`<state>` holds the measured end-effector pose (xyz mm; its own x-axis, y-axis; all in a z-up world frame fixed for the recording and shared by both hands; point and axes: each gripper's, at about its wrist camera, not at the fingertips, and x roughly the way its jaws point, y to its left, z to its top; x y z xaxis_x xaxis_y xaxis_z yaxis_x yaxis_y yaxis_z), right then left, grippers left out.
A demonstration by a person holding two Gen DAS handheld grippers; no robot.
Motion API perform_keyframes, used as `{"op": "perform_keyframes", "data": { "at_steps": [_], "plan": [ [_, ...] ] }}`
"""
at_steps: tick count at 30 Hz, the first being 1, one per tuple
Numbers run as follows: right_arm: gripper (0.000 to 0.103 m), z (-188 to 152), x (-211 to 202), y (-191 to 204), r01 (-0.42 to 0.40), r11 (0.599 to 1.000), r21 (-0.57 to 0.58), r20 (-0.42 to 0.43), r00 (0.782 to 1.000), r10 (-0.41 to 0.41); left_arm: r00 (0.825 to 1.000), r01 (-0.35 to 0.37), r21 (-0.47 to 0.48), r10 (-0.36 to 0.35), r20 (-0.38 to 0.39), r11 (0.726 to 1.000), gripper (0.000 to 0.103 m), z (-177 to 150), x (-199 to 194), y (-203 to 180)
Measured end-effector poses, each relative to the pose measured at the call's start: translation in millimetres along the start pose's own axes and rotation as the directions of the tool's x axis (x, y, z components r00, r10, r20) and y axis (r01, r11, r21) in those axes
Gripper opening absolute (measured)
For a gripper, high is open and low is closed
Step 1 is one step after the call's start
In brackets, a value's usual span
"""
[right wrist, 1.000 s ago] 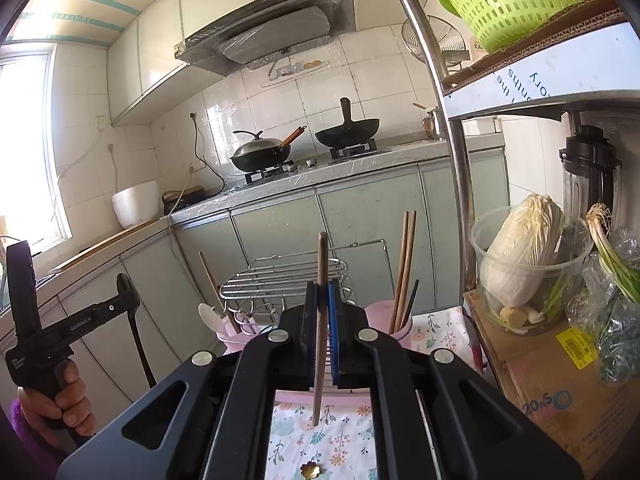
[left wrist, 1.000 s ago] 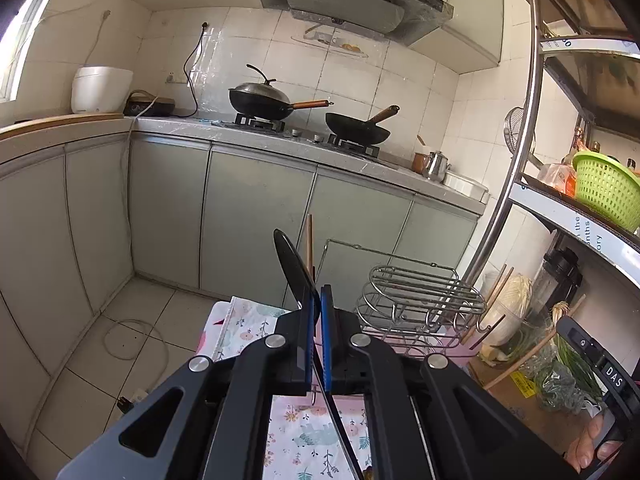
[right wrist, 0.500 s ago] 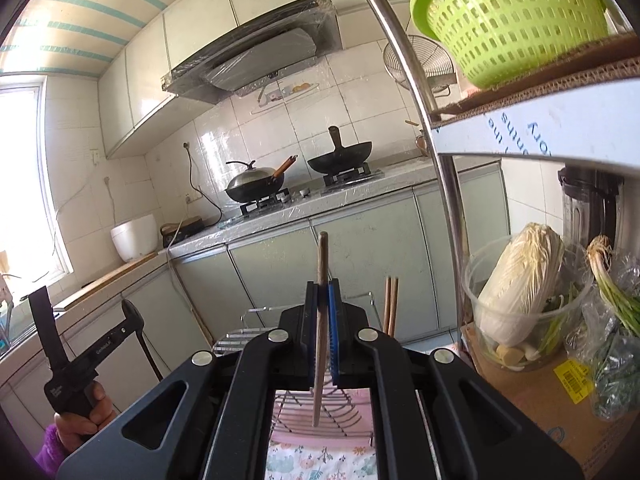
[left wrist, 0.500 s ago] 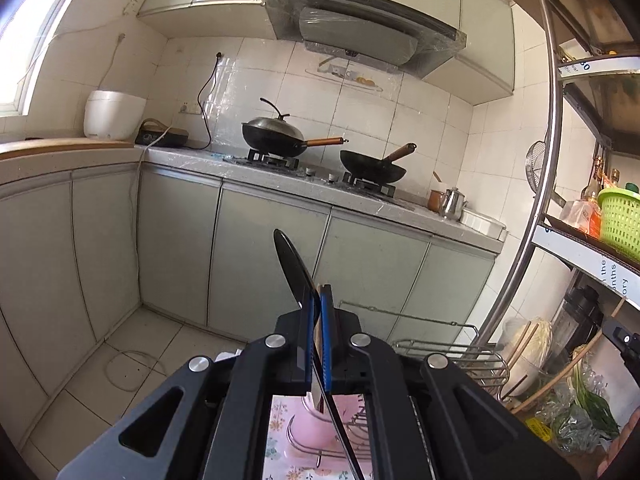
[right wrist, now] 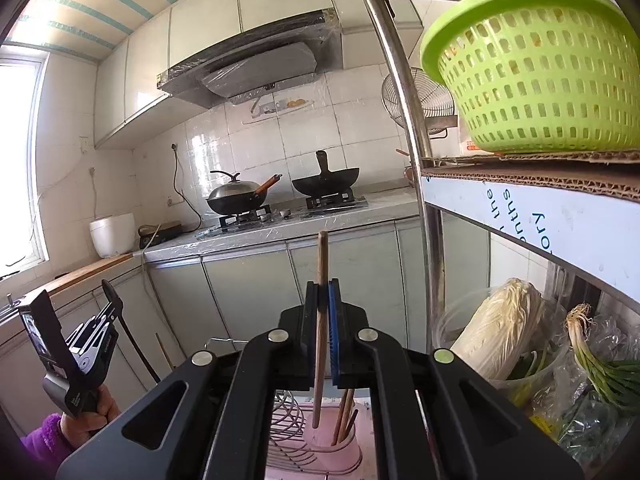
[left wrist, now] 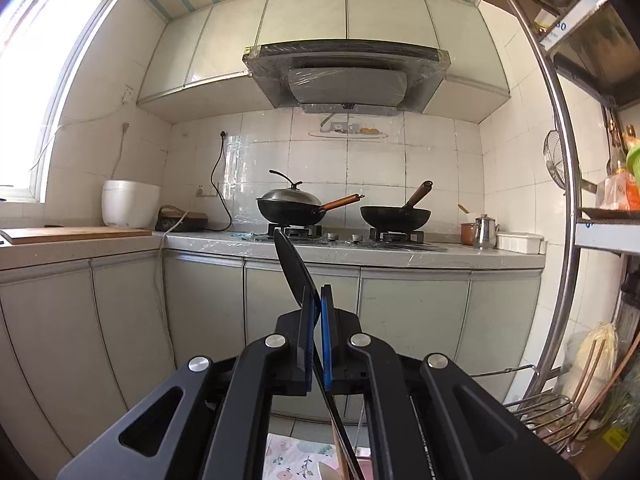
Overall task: Organize utensils
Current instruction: 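Lower the black spoon and chopstick into the pink cup and open both tools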
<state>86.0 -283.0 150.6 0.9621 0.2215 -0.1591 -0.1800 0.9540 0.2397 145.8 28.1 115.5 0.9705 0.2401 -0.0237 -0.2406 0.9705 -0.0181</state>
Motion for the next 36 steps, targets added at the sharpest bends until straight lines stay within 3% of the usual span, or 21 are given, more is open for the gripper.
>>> {"op": "perform_keyframes", "data": {
  "at_steps": [9,19,26,29,31,33,36],
  "plan": [
    [0.006,-8.4,19.6,-4.7,0.030,0.999,-0.027,-0.035,0.999,-0.030,0.999,0.018,0.154,-0.025,0.045,0.988,0.003,-42.7,3.6,-27.8],
    [0.006,-38.8,49.5,5.1,0.028,0.997,-0.070,-0.169,0.985,-0.039,0.989,0.111,0.116,-0.099,-0.106,0.987,0.003,-75.0,10.3,-25.0],
    [0.006,-66.6,71.6,4.7,0.021,0.999,-0.042,-0.283,0.958,-0.032,0.955,0.153,-0.002,-0.149,-0.256,0.988,0.006,-86.5,21.5,-4.4],
    [0.006,-73.2,76.1,0.3,0.022,1.000,-0.005,-0.312,0.950,-0.022,0.947,0.149,-0.028,-0.151,-0.285,0.988,0.019,-86.6,24.2,2.8],
    [0.006,-74.4,77.0,-3.1,0.026,0.999,0.019,-0.322,0.946,-0.018,0.941,0.155,-0.040,-0.160,-0.298,0.987,0.035,-85.0,24.0,6.8],
    [0.008,-74.5,80.1,-6.9,0.029,0.999,0.041,-0.351,0.936,-0.013,0.934,0.171,-0.056,-0.180,-0.309,0.984,0.039,-81.4,23.7,9.8],
    [0.023,-72.5,80.3,-9.1,0.025,0.998,0.053,-0.368,0.930,-0.004,0.929,0.186,-0.072,-0.199,-0.313,0.980,0.042,-74.1,19.8,13.5]
  ]
}}
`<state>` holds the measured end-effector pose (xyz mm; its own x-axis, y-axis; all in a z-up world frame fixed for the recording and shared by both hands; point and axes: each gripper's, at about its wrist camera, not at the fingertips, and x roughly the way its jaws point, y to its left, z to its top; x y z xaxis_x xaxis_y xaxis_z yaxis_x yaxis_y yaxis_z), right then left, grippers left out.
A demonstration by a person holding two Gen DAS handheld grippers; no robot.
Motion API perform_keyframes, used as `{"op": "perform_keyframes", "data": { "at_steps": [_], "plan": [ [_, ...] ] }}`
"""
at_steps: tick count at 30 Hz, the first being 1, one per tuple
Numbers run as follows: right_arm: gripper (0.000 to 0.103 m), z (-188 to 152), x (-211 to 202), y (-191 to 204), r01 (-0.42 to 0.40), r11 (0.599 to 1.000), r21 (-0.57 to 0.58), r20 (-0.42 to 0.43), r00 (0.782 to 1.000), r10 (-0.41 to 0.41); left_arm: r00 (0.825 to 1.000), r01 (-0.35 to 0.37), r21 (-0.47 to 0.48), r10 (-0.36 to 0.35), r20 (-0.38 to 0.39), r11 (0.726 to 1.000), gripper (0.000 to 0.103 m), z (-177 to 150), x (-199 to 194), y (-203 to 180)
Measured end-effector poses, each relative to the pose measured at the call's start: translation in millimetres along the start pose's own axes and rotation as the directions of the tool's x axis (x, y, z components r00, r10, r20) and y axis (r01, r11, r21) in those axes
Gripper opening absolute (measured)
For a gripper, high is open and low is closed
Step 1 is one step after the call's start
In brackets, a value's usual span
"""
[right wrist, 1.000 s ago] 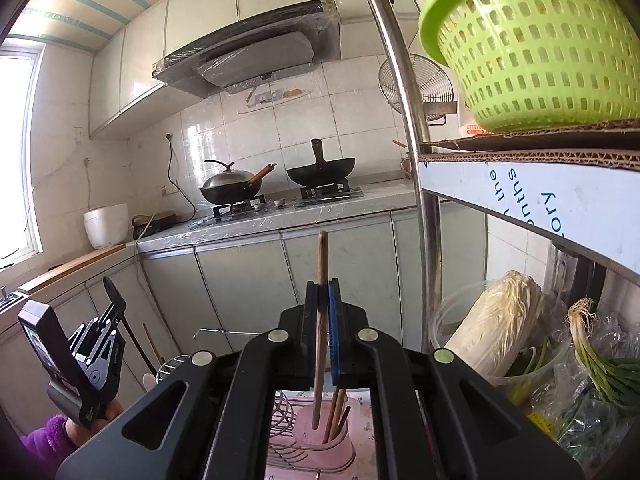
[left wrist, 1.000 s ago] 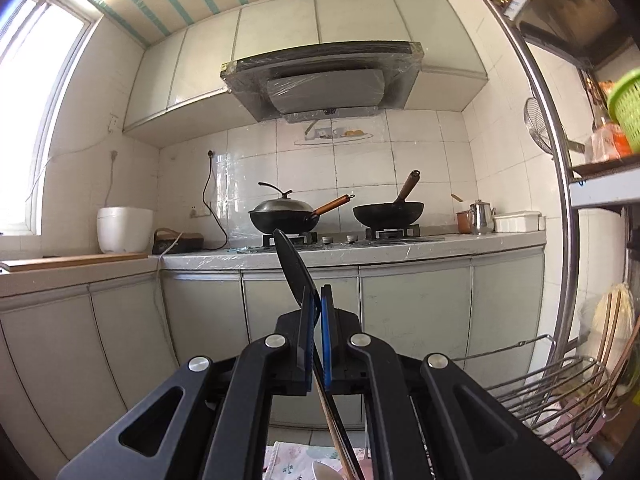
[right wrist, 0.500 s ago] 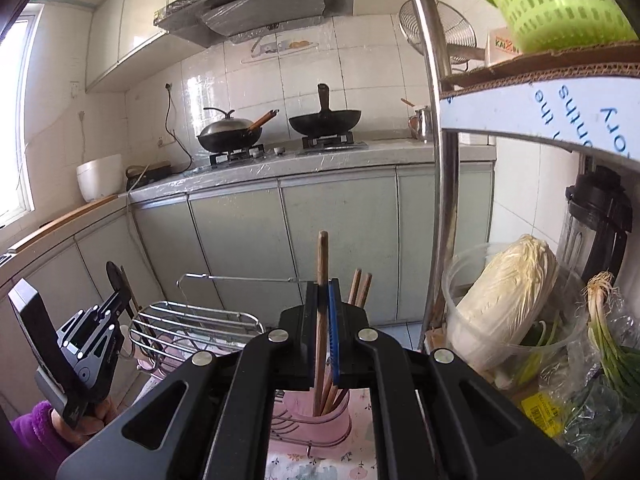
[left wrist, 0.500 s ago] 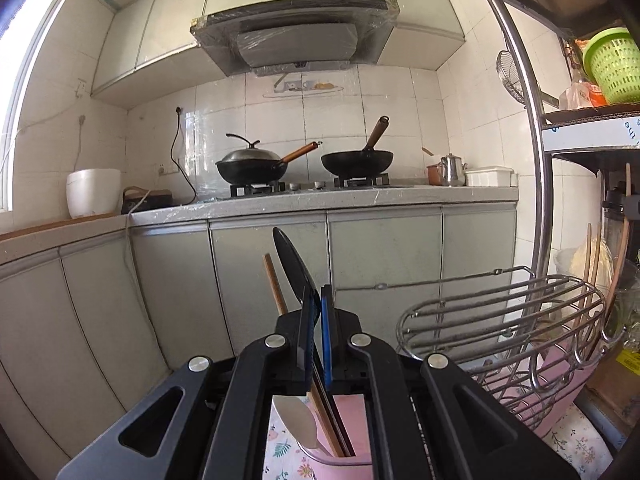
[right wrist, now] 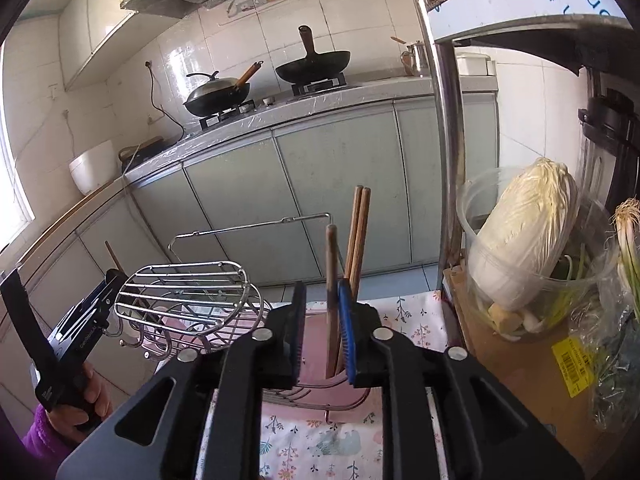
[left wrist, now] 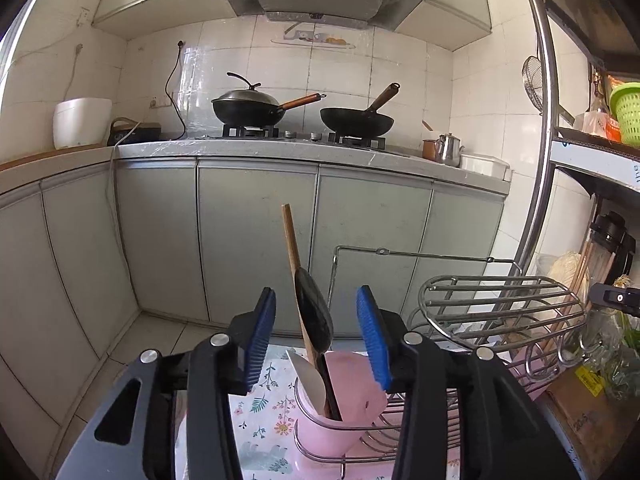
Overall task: Organize utensils
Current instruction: 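Lower the black spoon and chopstick into the pink cup and open both tools, then move both open tools down toward the gold spoon on the cloth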
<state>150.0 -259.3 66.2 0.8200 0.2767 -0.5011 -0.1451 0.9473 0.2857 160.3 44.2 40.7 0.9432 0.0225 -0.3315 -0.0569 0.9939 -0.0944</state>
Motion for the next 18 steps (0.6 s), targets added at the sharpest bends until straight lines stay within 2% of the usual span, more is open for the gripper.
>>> {"op": "perform_keyframes", "data": {
  "at_steps": [2,4,13,18],
  "plan": [
    [0.035,2.9,-5.9,2.0,0.007,1.000,-0.015,0.019,1.000,-0.007,1.000,0.008,-0.003,-0.008,0.006,1.000,0.043,4.1,-5.8,0.1],
    [0.038,6.7,-13.2,4.0,0.015,1.000,-0.026,0.036,0.999,-0.015,1.000,0.011,0.000,-0.011,0.016,1.000,0.043,8.2,-13.7,0.2],
    [0.042,17.6,-70.1,15.8,0.041,0.998,-0.046,0.129,0.991,-0.035,0.997,0.010,0.013,-0.011,0.074,1.000,0.043,24.1,-65.7,0.5],
    [0.042,4.8,-106.6,28.6,0.018,0.999,-0.047,0.144,0.990,-0.011,0.999,0.026,-0.019,-0.025,0.045,0.999,0.043,22.4,-99.3,4.5]
  ]
}}
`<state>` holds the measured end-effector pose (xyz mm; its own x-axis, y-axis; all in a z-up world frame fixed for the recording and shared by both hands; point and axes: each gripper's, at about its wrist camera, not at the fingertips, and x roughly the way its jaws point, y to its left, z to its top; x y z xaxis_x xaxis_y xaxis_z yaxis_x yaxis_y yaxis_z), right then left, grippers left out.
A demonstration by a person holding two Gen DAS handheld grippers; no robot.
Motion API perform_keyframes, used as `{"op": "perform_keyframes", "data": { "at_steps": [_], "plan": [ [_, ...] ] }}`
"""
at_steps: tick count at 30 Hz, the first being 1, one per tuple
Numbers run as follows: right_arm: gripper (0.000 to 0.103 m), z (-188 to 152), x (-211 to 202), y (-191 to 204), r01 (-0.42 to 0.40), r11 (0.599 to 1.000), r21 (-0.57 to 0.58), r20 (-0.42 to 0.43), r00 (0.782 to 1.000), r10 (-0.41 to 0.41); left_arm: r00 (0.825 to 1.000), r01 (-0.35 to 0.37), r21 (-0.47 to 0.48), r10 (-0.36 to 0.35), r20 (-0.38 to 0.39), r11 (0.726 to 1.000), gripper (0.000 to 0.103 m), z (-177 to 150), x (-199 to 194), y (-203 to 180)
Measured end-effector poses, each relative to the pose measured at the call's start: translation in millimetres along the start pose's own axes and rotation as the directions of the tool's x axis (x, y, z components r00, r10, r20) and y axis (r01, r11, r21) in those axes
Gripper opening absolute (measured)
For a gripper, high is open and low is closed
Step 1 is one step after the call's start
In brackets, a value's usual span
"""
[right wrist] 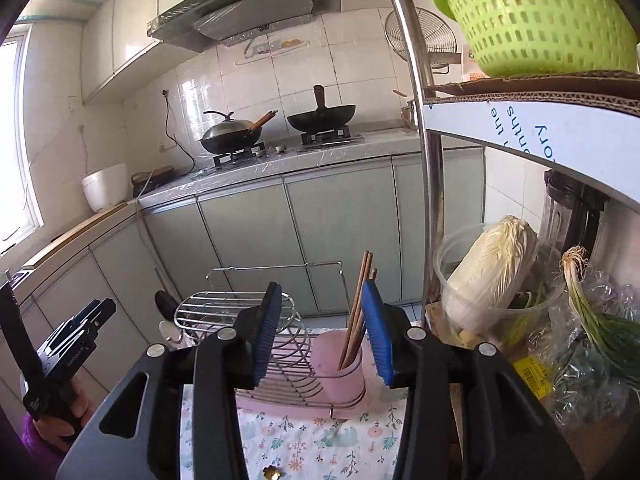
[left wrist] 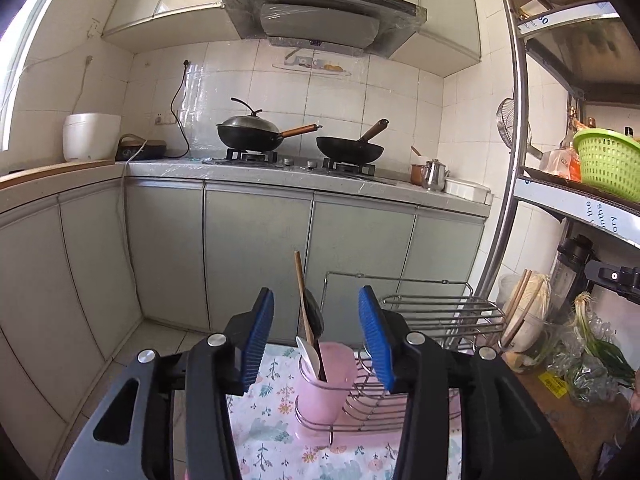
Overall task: Organize utensils
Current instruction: 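Move both open tools down toward the gold spoon on the cloth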
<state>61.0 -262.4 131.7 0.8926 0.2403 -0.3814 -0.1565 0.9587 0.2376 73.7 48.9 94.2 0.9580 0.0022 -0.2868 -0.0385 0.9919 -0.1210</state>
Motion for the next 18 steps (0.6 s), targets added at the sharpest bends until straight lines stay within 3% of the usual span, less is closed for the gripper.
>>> {"op": "perform_keyframes", "data": {
  "at_steps": [6,11,15,18],
  "plan": [
    [0.043,-34.9,-23.8,18.4,-0.041,0.999,0.014,-0.060,0.997,0.041,0.994,0.039,-0.020,-0.041,-0.097,0.999,0.043,-16.3,-37.3,-0.3],
    [0.043,-73.7,-25.6,28.5,-0.077,0.996,0.032,-0.160,0.984,0.082,0.976,0.086,-0.033,-0.091,-0.200,0.996,0.043,-39.7,-56.7,-5.6],
    [0.043,-106.5,-19.9,31.6,-0.094,0.994,0.051,-0.243,0.965,0.104,0.948,0.120,-0.031,-0.123,-0.295,0.992,0.043,-67.0,-58.8,-13.5],
    [0.043,-131.1,-13.9,23.1,-0.124,0.983,0.136,-0.302,0.940,0.160,0.904,0.162,-0.090,-0.185,-0.386,0.983,0.043,-92.8,-50.8,-15.7]
  ]
}}
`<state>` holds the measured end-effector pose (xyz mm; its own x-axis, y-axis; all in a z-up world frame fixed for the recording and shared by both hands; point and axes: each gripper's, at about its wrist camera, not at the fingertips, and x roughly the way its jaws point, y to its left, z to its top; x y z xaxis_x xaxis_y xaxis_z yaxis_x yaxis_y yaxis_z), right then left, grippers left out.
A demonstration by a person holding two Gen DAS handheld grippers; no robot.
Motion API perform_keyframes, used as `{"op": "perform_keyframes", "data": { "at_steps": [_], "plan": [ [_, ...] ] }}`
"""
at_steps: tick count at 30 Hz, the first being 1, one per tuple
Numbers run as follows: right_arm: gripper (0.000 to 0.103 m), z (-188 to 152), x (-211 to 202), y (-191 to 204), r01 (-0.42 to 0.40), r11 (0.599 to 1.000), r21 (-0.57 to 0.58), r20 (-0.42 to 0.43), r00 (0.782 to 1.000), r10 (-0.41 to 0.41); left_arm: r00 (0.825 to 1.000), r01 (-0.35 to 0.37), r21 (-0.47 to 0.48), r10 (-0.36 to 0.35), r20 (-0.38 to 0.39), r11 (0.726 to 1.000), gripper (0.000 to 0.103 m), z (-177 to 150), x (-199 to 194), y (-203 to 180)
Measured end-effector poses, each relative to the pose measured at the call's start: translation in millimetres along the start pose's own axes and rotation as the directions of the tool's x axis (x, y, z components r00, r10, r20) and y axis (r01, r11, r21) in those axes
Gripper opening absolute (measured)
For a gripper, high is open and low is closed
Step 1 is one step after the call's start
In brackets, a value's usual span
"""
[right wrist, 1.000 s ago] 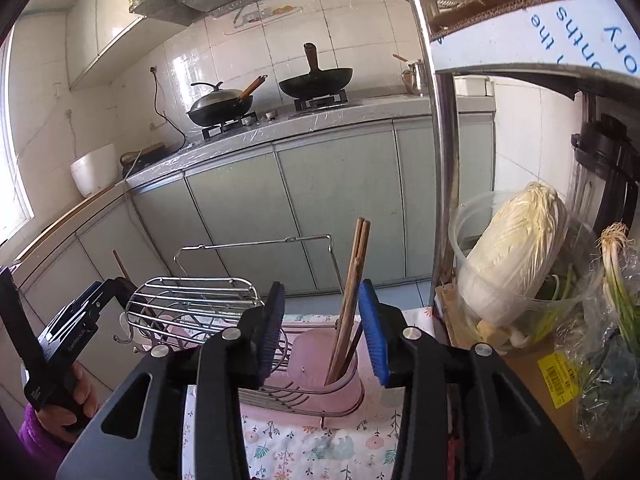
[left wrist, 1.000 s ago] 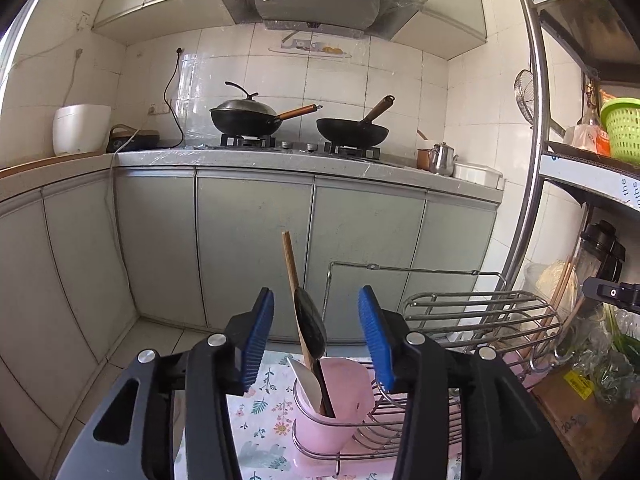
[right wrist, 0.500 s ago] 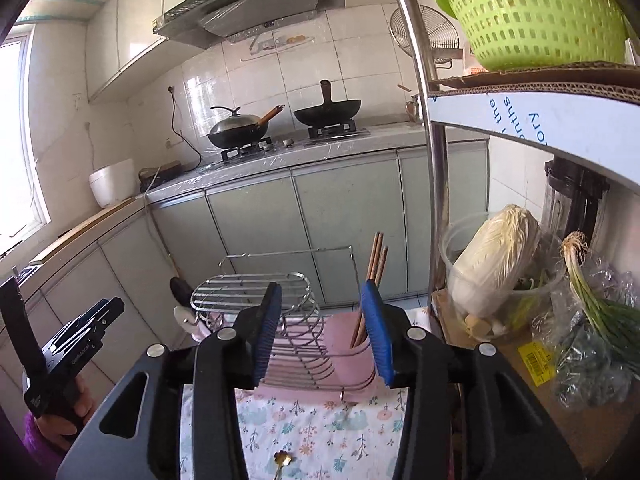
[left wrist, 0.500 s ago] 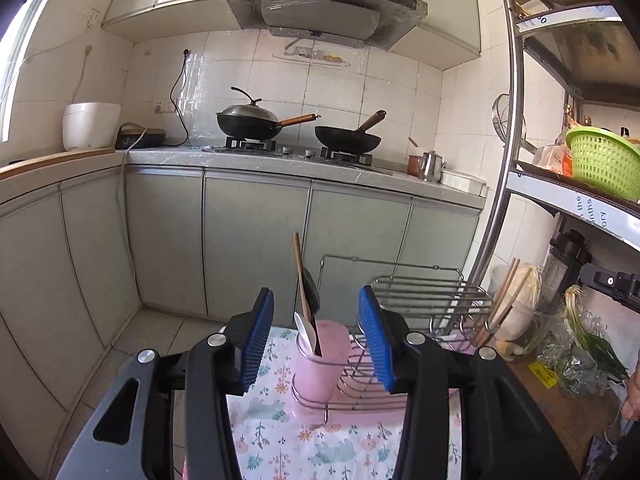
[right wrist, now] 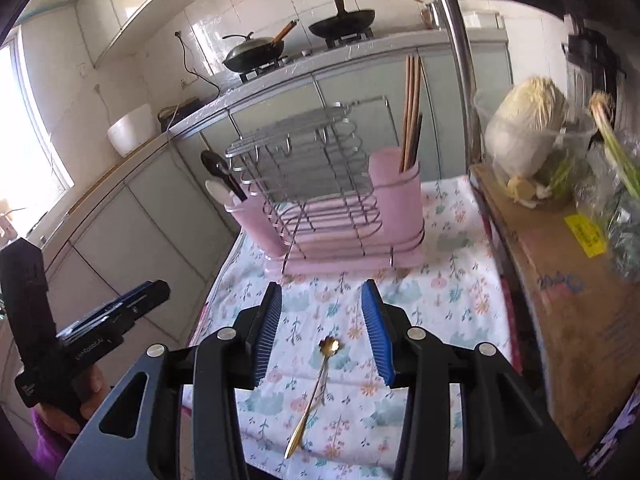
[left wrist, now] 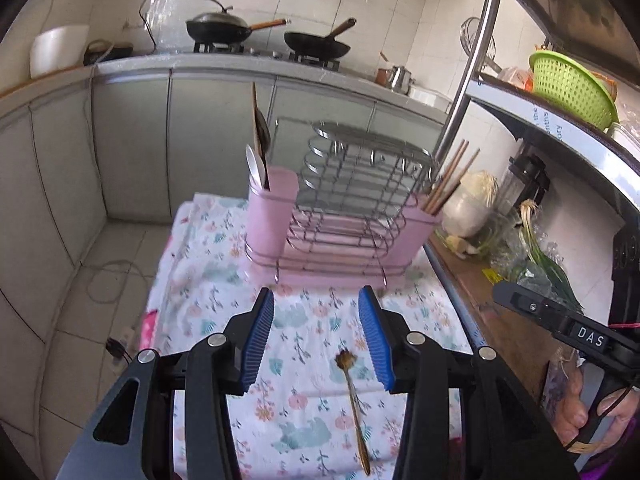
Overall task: Organize utensils
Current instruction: 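Move both open tools down toward the gold spoon on the cloth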
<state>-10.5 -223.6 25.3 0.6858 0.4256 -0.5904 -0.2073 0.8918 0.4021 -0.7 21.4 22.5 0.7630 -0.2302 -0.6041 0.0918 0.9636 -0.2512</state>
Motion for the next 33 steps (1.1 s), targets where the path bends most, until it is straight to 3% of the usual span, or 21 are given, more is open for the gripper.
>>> {"op": "perform_keyframes", "data": {
  "at_steps": [4,10,14,18,22,24,26,28,33],
  "plan": [
    [0.043,-24.9,16.0,-23.0,-0.043,0.992,0.122,-0.071,0.996,0.052,0.990,0.037,-0.037,-0.042,-0.134,0.999,0.043,-22.1,32.4,-1.2],
    [0.043,-51.2,42.8,-52.5,-0.048,0.965,0.258,-0.171,0.981,0.095,0.958,0.044,-0.052,-0.057,-0.280,0.998,0.042,-40.9,86.1,-10.5],
    [0.043,-65.8,64.0,-71.2,-0.048,0.926,0.375,-0.242,0.959,0.148,0.935,0.051,0.021,-0.040,-0.352,0.998,0.041,-48.9,120.0,-17.7],
    [0.042,-71.5,78.0,-78.8,-0.030,0.903,0.428,-0.284,0.944,0.166,0.921,0.021,0.137,0.034,-0.388,0.990,0.039,-56.9,150.7,-17.1],
    [0.042,-77.5,96.9,-81.9,0.003,0.889,0.457,-0.329,0.930,0.166,0.896,0.023,0.123,0.034,-0.443,0.992,0.035,-65.0,173.0,-2.8],
    [0.042,-82.3,106.5,-83.3,0.036,0.882,0.469,-0.361,0.920,0.154,0.877,0.038,0.088,0.009,-0.481,0.995,0.032,-70.6,179.2,4.3],
    [0.042,-86.6,117.6,-85.2,0.077,0.876,0.476,-0.395,0.909,0.135,0.879,0.062,0.072,-0.020,-0.477,0.995,0.032,-74.4,175.2,8.1],
    [0.042,-88.1,126.6,-87.8,0.108,0.870,0.481,-0.412,0.904,0.116,0.864,0.108,0.048,-0.070,-0.498,0.993,0.032,-77.9,170.7,9.3],
    [0.043,-84.9,144.5,-89.0,0.156,0.869,0.469,-0.420,0.905,0.065,0.802,0.254,-0.001,-0.211,-0.558,0.967,0.032,-93.3,158.2,-4.3]
  ]
}}
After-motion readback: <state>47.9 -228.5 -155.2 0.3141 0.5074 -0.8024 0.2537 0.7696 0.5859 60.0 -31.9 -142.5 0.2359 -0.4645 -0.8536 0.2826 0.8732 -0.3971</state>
